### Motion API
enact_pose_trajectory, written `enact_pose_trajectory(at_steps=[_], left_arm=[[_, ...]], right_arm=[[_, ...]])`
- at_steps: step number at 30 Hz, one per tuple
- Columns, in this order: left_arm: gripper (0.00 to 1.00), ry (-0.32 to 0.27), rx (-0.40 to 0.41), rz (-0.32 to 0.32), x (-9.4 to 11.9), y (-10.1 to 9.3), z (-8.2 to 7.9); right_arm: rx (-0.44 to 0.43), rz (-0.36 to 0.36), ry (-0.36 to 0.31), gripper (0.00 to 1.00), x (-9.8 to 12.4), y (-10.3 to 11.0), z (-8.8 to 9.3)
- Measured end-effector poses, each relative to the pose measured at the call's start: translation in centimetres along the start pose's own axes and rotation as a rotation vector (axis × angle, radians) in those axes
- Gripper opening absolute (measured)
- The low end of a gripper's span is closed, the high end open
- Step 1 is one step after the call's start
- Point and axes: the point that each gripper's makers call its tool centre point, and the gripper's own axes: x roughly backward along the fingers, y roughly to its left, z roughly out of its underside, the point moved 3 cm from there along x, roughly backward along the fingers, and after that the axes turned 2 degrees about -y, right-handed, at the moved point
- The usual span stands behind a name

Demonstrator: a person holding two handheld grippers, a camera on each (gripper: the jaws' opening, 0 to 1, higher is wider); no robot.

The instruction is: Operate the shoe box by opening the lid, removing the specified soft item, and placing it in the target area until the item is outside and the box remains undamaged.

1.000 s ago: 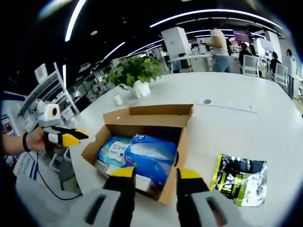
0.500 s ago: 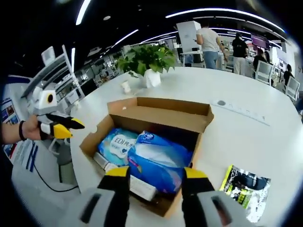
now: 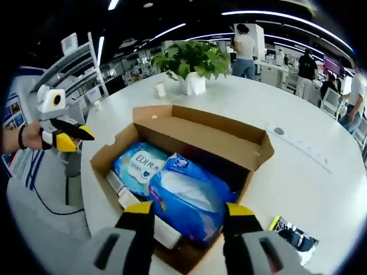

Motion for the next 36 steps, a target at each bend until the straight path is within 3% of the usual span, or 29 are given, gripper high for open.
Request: enact_pose_trajectory(at_steps=[13, 20, 28, 32, 36], left_arm=[[0.35, 0.015, 0.018, -0.003, 0.3, 0.1, 1.1], [0.34, 0.019, 0.026, -0.003, 0.5, 0.2, 1.5], [0.33, 0.031, 0.035, -0.002, 0.6, 0.3, 2.1], [0.33, 0.035, 0.040, -0.002, 0.5, 0.2, 2.3], [0.33, 0.035, 0.045, 0.002, 0.5, 0.2, 2.4]], right_arm=[[0.091, -0.038, 0.050, 0.46, -2.2, 0.6, -0.1], [0.264, -0.050, 0.117, 0.52, -3.4, 0.7, 0.1], [0.387, -0.077, 0.173, 0.53, -4.8, 1.1, 0.5], [0.411, -0.087, 0.184, 0.47, -5.4, 1.2, 0.5], [0.379, -0.122, 0.195, 0.33, -6.3, 1.8, 1.3]])
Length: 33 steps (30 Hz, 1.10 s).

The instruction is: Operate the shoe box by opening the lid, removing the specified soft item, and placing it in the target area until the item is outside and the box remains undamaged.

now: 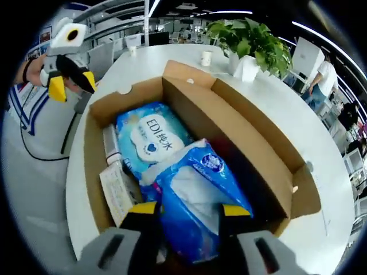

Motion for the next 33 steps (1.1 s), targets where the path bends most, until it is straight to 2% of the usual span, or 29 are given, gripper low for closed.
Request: enact_pose_trajectory(at_steps=[6, 7, 9, 11, 14, 15, 21, 23, 26, 29, 33], left_arm=[[0.31, 0.005, 0.006, -0.003, 0.3, 0.1, 0.2], [0.31, 0.007, 0.007, -0.005, 0.4, 0.2, 0.3], [0.30, 0.012, 0.013, -0.009, 0.5, 0.3, 0.5], [0.29, 0.016, 0.021, -0.013, 0.6, 0.4, 0.7], [0.29, 0.026, 0.022, -0.011, 0.7, 0.2, 1.1], [0.29, 0.030, 0.020, -0.011, 0.7, 0.1, 1.2], [0.28, 0.037, 0.031, -0.011, 0.7, -0.2, 1.7], [0.28, 0.040, 0.031, -0.011, 0.7, -0.3, 1.8], [0.28, 0.045, 0.030, -0.008, 0.7, -0.4, 1.9], [0.28, 0.043, 0.032, -0.008, 0.8, -0.5, 1.9], [0.28, 0.035, 0.037, -0.009, 0.9, -0.5, 1.8]], right_arm=[[-0.031, 0.023, -0.012, 0.26, 0.0, 0.0, 0.1], [-0.037, 0.020, -0.015, 0.22, 0.0, 0.0, 0.1], [-0.106, -0.006, -0.037, 0.09, 0.1, 0.6, 0.4], [-0.155, 0.013, -0.056, 0.00, 0.3, 0.6, 0.5], [-0.266, 0.008, -0.122, 0.00, 1.0, 0.4, 0.2], [-0.272, 0.008, -0.133, 0.00, 1.2, 0.4, 0.1], [-0.259, 0.025, -0.174, 0.00, 3.1, 1.1, -1.1], [-0.253, 0.033, -0.184, 0.00, 3.1, 0.7, -1.2], [-0.283, 0.031, -0.223, 0.00, 3.7, 1.1, -1.6], [-0.264, 0.040, -0.231, 0.00, 4.3, 1.2, -2.1], [-0.247, 0.038, -0.277, 0.00, 5.4, 2.0, -3.3]])
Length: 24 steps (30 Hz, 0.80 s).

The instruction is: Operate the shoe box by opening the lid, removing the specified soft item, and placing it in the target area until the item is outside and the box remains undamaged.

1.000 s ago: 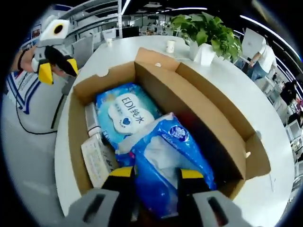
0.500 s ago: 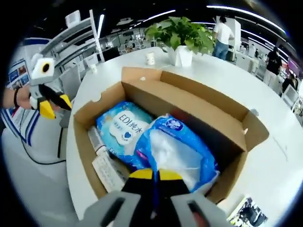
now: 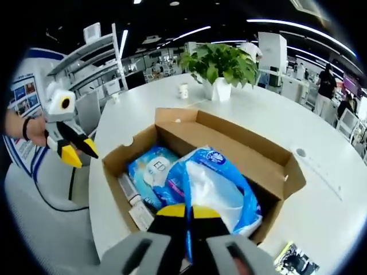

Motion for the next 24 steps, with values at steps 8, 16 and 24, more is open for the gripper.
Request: enact_pose_trajectory(at_steps=[8, 16, 24], left_arm=[[0.28, -0.018, -0.004, 0.003, 0.4, -0.2, -0.5], [0.28, -0.026, -0.004, 0.008, 0.5, -0.3, -0.9], [0.28, -0.025, -0.011, 0.017, 0.2, -0.8, -1.2]], right_arm=[[0.013, 0.010, -0.015, 0.00, 1.0, 0.5, -0.9], [0.026, 0.017, -0.025, 0.00, 2.1, 0.5, -1.6], [0.034, 0.033, -0.048, 0.00, 3.0, 0.7, -1.8]])
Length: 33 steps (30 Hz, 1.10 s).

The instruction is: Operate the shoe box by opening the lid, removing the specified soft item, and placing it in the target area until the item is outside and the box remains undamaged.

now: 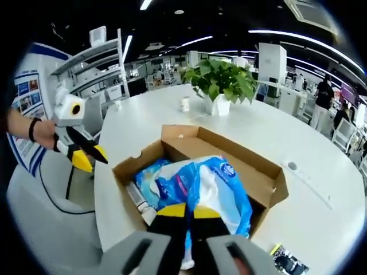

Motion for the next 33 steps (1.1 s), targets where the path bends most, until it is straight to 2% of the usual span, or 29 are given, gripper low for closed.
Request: enact_pose_trajectory(at_steps=[18, 28, 33], left_arm=[[0.28, -0.007, -0.005, 0.029, -0.6, -1.5, -0.5], [0.28, -0.011, 0.000, 0.049, -1.6, -2.7, -0.6], [0.28, -0.011, -0.008, 0.061, -2.2, -3.3, -0.9]], right_arm=[[0.041, 0.027, -0.040, 0.00, 4.6, 0.6, -1.2], [0.066, 0.046, -0.049, 0.00, 7.0, 0.1, -1.1], [0.071, 0.064, -0.028, 0.00, 8.2, -0.5, 0.1]])
